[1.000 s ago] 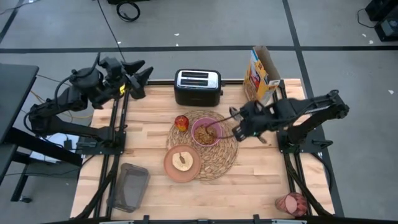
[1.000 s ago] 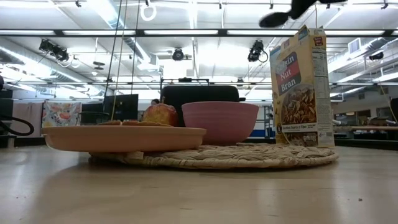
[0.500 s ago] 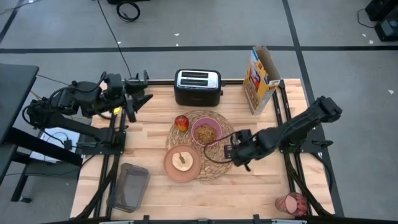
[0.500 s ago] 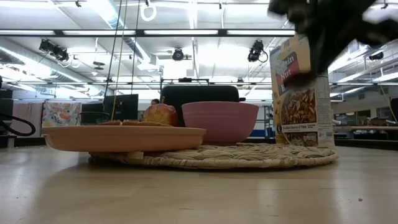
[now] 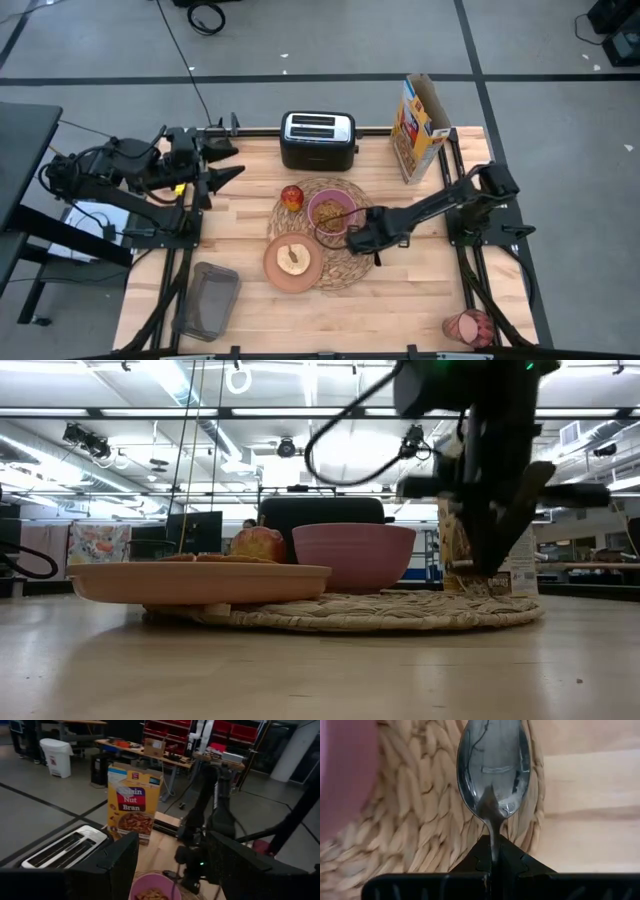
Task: Arrange a breakfast setting
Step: Put the black spoon on the brown placemat to the right side of the pink bowl
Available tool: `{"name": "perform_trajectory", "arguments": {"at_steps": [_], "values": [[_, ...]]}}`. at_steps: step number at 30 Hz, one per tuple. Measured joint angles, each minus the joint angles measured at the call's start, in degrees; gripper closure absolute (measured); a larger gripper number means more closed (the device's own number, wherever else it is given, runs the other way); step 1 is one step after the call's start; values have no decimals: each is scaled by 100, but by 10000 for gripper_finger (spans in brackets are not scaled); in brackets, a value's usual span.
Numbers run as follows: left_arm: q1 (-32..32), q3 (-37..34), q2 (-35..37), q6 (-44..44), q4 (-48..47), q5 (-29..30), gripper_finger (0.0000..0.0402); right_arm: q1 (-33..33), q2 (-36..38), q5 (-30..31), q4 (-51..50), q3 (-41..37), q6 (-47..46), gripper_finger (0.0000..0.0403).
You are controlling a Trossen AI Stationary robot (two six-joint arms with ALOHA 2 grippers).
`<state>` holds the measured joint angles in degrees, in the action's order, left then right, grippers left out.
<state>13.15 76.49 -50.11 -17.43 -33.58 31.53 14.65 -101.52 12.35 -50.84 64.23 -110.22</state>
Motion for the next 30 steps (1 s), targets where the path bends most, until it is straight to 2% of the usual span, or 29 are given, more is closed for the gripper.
{"name": "perform_trajectory", "arguments": {"at_steps": [5,16,30], "values": [[139,0,0,0,129,6,159,-228,-259,-266,69,0,347,391],[256,0,0,-5,273,4,159,-509,-246,-73,79,2,796,384],[253,0,0,-39,299,4,159,-515,-245,-240,-29,-61,986,303]]}}
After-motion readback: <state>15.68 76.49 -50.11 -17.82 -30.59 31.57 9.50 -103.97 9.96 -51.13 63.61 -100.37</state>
